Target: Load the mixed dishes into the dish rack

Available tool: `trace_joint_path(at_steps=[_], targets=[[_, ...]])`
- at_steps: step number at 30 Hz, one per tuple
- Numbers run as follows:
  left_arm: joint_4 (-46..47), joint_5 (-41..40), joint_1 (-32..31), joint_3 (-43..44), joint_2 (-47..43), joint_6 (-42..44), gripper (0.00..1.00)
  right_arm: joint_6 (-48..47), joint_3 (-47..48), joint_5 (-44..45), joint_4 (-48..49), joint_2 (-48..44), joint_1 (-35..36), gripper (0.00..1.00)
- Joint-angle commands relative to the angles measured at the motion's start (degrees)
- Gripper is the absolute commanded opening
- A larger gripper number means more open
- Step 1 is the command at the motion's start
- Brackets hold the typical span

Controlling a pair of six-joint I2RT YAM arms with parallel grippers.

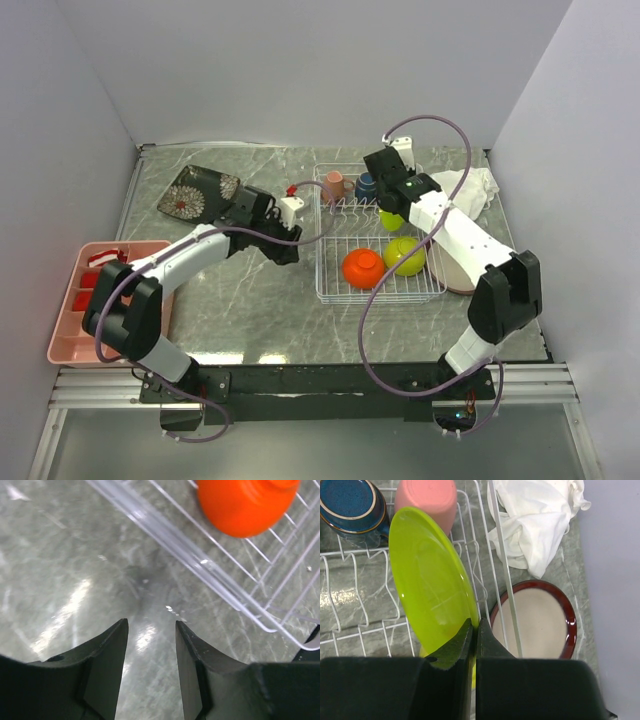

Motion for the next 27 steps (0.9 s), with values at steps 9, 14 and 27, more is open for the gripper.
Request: trace_joint_path(at_steps=[9,14,27], targets=[[0.67,0.67,5.8,-0.48,-4.13,0.2,0.55,3.71,3.02,-0.5,0.22,4.34,0.25,0.0],[0.49,0.06,7.47,-0.4,-4.22,-0.59,0.62,3.63,3.02,-2.17,0.22,4.97,0.07,0.16],[1.37,-3.79,25.39,13.64,3.59,3.28,0.75,1.69,3.12,-11.2,-0.84,-3.82,-0.11,0.81]])
